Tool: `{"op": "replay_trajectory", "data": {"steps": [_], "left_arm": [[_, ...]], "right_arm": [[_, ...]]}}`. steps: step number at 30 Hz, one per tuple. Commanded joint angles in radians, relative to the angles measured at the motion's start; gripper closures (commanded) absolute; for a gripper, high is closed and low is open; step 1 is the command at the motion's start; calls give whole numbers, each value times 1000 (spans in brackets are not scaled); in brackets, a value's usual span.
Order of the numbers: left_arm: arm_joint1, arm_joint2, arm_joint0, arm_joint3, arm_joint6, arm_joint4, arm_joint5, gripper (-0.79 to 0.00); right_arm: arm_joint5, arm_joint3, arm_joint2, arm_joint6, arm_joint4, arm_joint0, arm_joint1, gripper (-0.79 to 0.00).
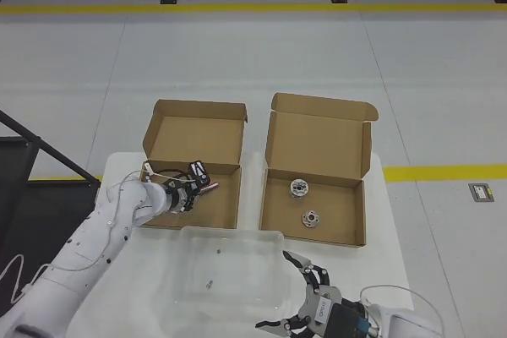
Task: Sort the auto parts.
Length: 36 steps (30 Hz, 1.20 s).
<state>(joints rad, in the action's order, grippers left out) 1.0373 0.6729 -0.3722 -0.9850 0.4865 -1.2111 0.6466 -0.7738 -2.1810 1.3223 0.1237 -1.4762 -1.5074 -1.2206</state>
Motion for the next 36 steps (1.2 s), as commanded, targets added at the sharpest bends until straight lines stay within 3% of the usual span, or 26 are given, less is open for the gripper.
{"op": "replay_trajectory", "data": {"steps": [1, 12, 16, 19, 22, 27, 32, 36], "left_arm": [[26, -34, 23, 45, -10, -5, -4, 0], [138, -141, 91, 239, -61, -51, -12, 0], [166, -156, 103, 293, -82, -66, -8, -117], [183, -161, 112, 325, -101, -76, -4, -105], [197, -164, 120, 351, -118, -88, -1, -169], [209, -157, 132, 369, -158, -113, -5, -366], [203, -131, 139, 347, -211, -141, -8, -376], [174, -87, 127, 271, -263, -149, 49, -363]], "right_arm": [[0, 0, 0, 0, 0, 0, 0, -785], [0, 0, 0, 0, 0, 0, 0, -785], [0, 0, 0, 0, 0, 0, 0, -785], [0, 0, 0, 0, 0, 0, 0, -785], [0, 0, 0, 0, 0, 0, 0, -785], [0, 0, 0, 0, 0, 0, 0, -785], [0, 0, 0, 0, 0, 0, 0, -785], [0, 0, 0, 0, 0, 0, 0, -785]]}}
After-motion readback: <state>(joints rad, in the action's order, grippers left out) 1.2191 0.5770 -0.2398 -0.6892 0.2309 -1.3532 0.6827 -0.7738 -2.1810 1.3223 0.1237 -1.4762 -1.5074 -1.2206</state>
